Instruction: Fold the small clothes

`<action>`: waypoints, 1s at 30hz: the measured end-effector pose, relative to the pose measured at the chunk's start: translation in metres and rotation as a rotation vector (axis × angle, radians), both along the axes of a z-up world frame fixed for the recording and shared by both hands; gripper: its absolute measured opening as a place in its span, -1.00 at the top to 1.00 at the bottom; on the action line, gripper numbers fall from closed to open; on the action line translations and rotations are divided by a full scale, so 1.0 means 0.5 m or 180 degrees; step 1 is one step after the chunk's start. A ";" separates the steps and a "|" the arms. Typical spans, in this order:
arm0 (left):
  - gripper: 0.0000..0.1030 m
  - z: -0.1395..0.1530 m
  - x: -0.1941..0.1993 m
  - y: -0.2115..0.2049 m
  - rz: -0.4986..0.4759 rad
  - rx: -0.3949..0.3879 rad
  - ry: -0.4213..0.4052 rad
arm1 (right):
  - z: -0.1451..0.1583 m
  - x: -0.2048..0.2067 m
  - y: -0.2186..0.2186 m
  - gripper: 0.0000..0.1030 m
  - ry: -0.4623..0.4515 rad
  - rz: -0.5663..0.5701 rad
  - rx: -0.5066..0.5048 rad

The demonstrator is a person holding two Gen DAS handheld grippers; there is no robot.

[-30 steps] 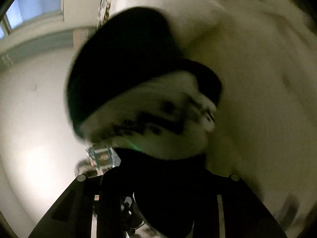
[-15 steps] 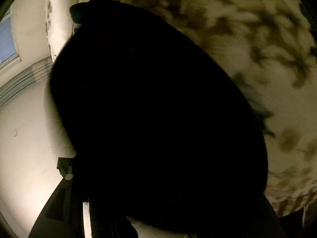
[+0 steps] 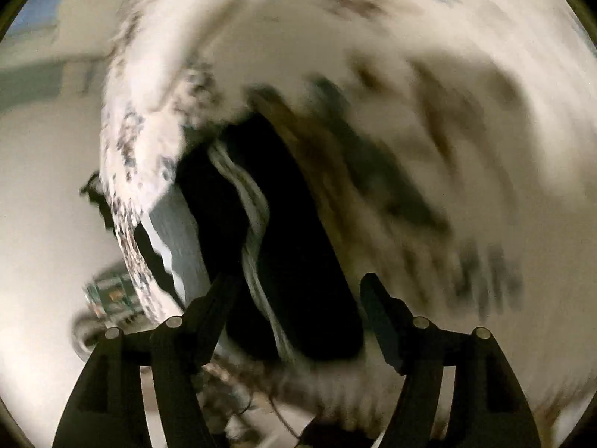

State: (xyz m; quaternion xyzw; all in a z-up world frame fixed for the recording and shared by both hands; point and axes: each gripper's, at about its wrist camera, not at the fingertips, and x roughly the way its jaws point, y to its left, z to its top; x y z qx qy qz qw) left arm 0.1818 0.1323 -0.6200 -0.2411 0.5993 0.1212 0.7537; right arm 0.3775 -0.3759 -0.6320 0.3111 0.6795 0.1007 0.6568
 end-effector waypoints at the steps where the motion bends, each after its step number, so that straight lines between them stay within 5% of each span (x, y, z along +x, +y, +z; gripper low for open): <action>1: -1.00 -0.007 0.007 -0.002 0.0003 -0.0067 -0.0014 | -0.002 0.037 0.028 -0.39 -0.0091 0.0119 -0.0029; 5: -1.00 -0.024 0.026 -0.023 -0.0029 0.0203 0.0214 | -0.078 0.150 0.086 -0.37 -0.0033 0.0367 0.0076; 6: -1.00 -0.025 0.026 -0.031 -0.0017 0.0293 0.0232 | -0.084 0.160 0.112 -0.22 -0.0102 0.0387 0.0092; 7: -1.00 -0.024 0.025 -0.035 0.0002 0.0328 0.0228 | -0.078 0.166 0.120 0.39 -0.0178 0.0414 0.0083; 8: -1.00 -0.023 0.023 -0.037 0.0010 0.0346 0.0223 | -0.066 0.167 0.125 0.66 -0.0254 0.0445 0.0033; 11: -1.00 -0.010 0.013 -0.026 0.0005 0.0215 0.0265 | 0.007 0.175 0.143 0.71 -0.0657 0.0408 -0.0102; 17: -1.00 0.090 -0.013 0.011 0.0232 0.0070 -0.0086 | 0.084 0.201 0.109 0.72 -0.0928 0.0326 -0.0155; 21: -1.00 0.147 0.069 0.003 0.0171 -0.0032 -0.0431 | 0.010 0.231 0.089 0.71 -0.0551 0.0327 -0.0276; 24: -1.00 0.143 0.166 -0.016 -0.0006 -0.0250 -0.0639 | -0.036 0.234 0.079 0.61 -0.0265 0.0244 -0.0073; 28: -0.97 0.104 0.348 -0.066 -0.0373 -0.0483 -0.0613 | -0.050 0.216 0.064 -0.15 -0.0141 0.0120 0.0208; 30: -0.45 0.080 0.404 -0.098 -0.0675 -0.0568 -0.0583 | -0.070 0.202 0.062 -0.22 0.0020 0.0134 0.0394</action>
